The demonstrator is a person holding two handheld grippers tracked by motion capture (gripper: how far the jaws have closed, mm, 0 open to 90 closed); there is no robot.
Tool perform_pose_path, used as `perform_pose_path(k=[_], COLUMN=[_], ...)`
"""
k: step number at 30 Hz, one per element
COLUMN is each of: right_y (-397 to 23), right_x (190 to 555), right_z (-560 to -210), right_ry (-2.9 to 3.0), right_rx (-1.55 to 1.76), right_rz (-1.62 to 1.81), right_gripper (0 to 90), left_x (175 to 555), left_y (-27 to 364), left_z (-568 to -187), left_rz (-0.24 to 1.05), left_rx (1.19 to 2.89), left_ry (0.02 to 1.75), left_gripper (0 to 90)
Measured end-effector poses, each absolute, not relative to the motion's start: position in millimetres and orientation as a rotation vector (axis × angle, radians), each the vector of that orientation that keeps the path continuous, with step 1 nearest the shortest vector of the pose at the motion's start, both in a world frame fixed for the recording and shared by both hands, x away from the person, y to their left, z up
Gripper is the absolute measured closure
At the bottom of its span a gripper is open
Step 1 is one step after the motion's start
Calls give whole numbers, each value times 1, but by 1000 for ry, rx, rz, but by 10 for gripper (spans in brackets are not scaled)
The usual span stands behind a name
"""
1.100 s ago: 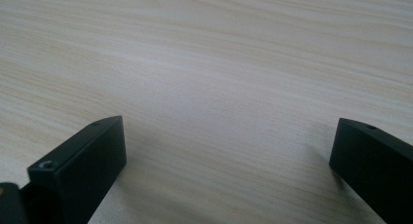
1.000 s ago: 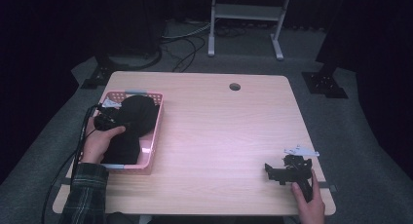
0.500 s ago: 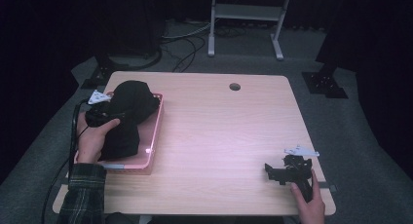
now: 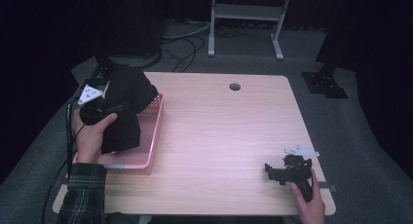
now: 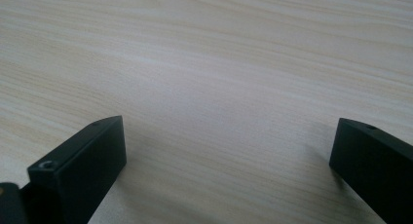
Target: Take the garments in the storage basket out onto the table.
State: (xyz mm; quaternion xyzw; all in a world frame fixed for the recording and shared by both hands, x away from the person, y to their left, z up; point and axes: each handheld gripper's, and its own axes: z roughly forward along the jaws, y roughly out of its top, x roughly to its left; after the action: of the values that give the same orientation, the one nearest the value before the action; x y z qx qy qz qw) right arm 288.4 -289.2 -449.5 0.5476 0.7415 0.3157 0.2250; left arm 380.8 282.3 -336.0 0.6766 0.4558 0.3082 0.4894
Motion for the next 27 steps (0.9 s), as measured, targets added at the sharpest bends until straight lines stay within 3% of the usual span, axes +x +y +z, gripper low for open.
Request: perform_pose_path(k=[10, 27], right_y=[-289, -289], right_x=[288, 288], right_z=[-449, -449], right_ry=[2045, 2045], right_rx=[1511, 1511], right_rz=[871, 871], right_gripper=[0, 0], left_x=[368, 358], left_y=[278, 274], left_z=[-322, -317], left_rz=[880, 931], left_rx=[1539, 1486], left_ry=[994, 949], left_gripper=[509, 509])
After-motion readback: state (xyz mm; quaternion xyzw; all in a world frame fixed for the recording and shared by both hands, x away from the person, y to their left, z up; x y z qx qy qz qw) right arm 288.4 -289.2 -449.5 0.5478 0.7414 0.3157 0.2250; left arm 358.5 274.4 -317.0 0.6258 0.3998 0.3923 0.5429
